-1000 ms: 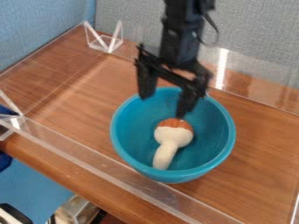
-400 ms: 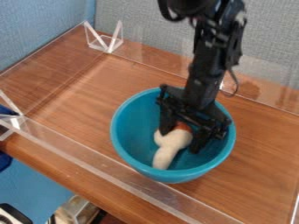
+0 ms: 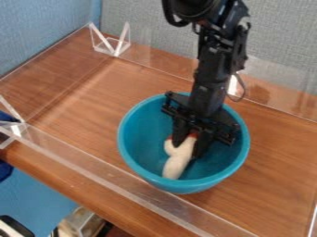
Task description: Remove the mushroom from inside the blue bowl and put it on the table
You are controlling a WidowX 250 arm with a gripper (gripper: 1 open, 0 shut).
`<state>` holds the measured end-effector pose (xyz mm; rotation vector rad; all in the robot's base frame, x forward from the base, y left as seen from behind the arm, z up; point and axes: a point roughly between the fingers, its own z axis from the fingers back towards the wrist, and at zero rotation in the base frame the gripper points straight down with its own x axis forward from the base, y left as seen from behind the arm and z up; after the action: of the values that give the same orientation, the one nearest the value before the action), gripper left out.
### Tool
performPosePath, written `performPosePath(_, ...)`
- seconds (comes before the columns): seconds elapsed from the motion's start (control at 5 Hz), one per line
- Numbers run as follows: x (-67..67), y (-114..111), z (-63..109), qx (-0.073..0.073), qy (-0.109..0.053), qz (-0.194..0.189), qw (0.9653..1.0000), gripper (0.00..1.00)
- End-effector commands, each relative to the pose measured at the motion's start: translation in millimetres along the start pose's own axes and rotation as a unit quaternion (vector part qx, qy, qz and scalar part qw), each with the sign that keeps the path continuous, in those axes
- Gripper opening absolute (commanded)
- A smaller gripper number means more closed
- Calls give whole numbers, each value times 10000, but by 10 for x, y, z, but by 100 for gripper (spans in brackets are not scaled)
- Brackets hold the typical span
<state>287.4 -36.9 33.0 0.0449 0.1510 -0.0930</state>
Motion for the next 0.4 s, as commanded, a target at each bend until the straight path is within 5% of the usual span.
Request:
performPosePath(0.0, 116, 151, -310, -18, 122, 78, 9999, 0)
performPosePath(0.2, 203, 201, -377, -45, 160, 164, 9997, 0)
